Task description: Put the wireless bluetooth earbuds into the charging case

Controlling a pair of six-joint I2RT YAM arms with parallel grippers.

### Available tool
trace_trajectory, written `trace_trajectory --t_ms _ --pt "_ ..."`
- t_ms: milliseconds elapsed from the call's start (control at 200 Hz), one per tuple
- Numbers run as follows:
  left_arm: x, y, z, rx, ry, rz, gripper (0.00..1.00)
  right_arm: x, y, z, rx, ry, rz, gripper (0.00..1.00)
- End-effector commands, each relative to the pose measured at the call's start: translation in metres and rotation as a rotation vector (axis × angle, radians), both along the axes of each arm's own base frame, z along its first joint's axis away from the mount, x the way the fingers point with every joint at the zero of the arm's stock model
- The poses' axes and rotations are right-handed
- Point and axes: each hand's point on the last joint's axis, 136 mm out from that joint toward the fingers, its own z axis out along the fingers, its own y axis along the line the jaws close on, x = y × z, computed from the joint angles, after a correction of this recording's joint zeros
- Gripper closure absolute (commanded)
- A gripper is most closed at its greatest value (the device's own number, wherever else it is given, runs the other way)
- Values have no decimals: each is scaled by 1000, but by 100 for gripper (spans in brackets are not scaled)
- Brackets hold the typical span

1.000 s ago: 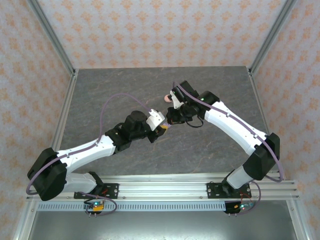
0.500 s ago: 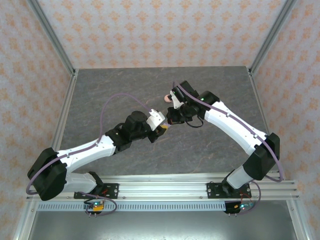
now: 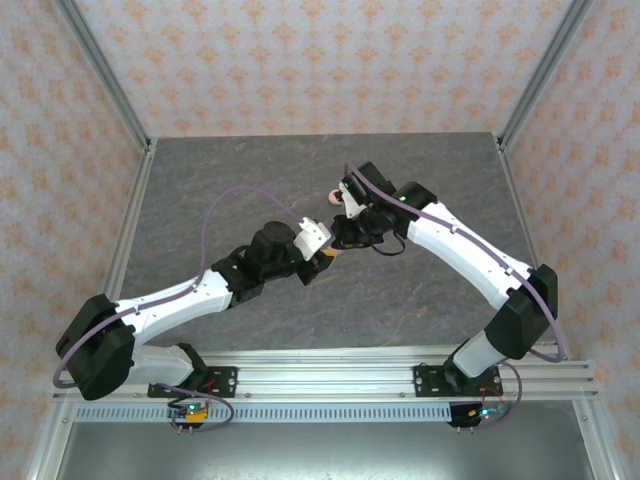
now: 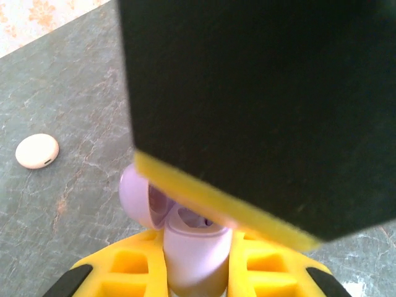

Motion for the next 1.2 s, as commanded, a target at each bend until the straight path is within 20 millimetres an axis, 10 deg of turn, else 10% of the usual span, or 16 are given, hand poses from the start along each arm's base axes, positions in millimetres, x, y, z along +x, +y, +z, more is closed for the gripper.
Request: trace_trajectory --t_ms 0,521,876,1196 --pt "4 -11 29 -75 -59 -10 88 1 6 12 23 -14 3 74" --pt "10 -11 17 -142 -15 49 88 15 -3 45 54 -137 -84 62" --pt "6 -11 36 -234 -26 46 89 30 -60 90 33 -353 -311 58" --pt "-10 -16 78 -340 -57 -36 89 16 -69 72 69 -266 -225 86"
